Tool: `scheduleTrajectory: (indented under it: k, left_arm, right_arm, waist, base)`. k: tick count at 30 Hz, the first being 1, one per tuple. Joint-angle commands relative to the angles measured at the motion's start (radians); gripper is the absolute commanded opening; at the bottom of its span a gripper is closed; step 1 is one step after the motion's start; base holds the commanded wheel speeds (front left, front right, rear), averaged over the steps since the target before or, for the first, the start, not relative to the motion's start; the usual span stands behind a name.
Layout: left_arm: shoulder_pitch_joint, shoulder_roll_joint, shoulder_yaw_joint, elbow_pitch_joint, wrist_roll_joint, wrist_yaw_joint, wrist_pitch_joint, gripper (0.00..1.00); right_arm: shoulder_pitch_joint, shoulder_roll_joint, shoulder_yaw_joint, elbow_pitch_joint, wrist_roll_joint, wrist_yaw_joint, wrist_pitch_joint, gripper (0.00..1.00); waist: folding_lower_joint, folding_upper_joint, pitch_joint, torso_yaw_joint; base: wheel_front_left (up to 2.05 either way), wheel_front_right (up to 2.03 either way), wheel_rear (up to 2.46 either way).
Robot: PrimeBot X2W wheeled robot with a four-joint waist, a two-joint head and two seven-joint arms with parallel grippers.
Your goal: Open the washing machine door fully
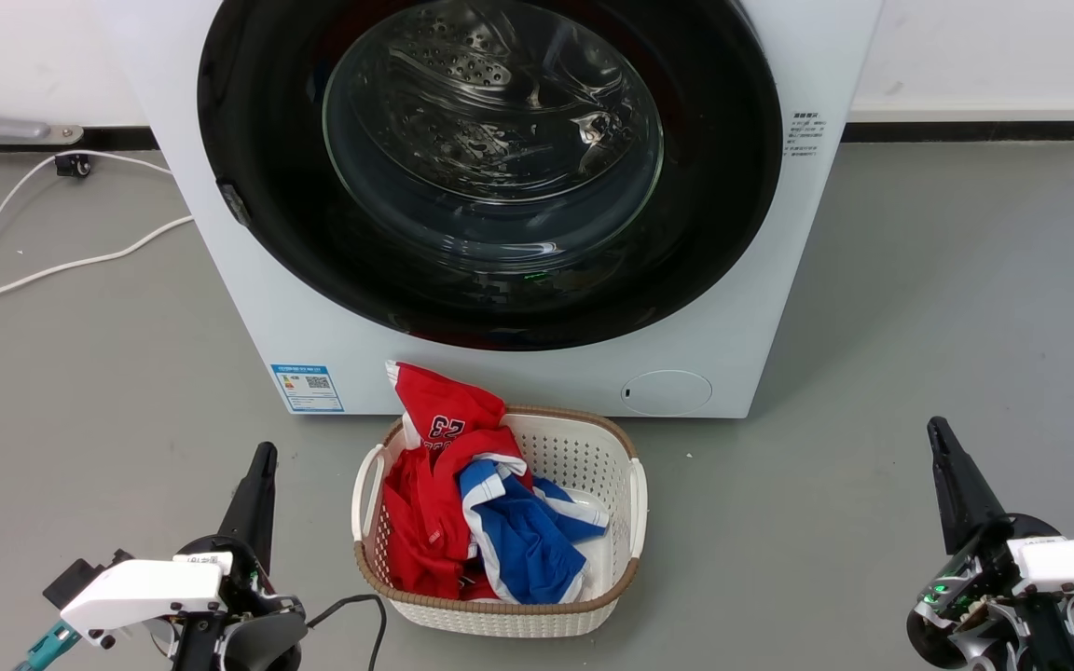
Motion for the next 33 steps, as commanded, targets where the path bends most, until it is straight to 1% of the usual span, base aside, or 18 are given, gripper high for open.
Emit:
scheduleTrajectory:
  k: [1, 31, 32, 33]
  left_arm:
    - [-0.007, -0.001, 0.002, 0.0, -0.002, -0.004, 0.003, 0.0]
    - [-0.007, -0.001, 0.002, 0.0, -0.002, -0.004, 0.003, 0.0]
    - [0.0, 0.0, 0.0, 0.0, 0.0, 0.0, 0.0, 1.0]
    - [0.002, 0.0, -0.001, 0.004, 0.001, 0.0, -0.001, 1.0]
  right_arm:
    - [-0.012, 0.003, -0.001, 0.001, -0.003, 0.0, 0.002, 0.0]
    - [-0.013, 0.006, -0.005, 0.001, -0.007, 0.0, 0.005, 0.0]
    - [0.0, 0.002, -0.003, 0.0, -0.003, 0.0, 0.003, 1.0]
    - [0.002, 0.002, -0.003, 0.004, -0.003, 0.0, 0.002, 1.0]
  waist:
    - [0.0, 0.0, 0.0, 0.0]
    - [0.0, 0.0, 0.0, 0.0]
    - [0.0, 0.0, 0.0, 0.0]
    - [0.0, 0.0, 0.0, 0.0]
  base:
    - [0.0, 0.0, 0.0]
    - [0.0, 0.0, 0.0]
    - [0.0, 0.0, 0.0]
    - [0.0, 0.0, 0.0]
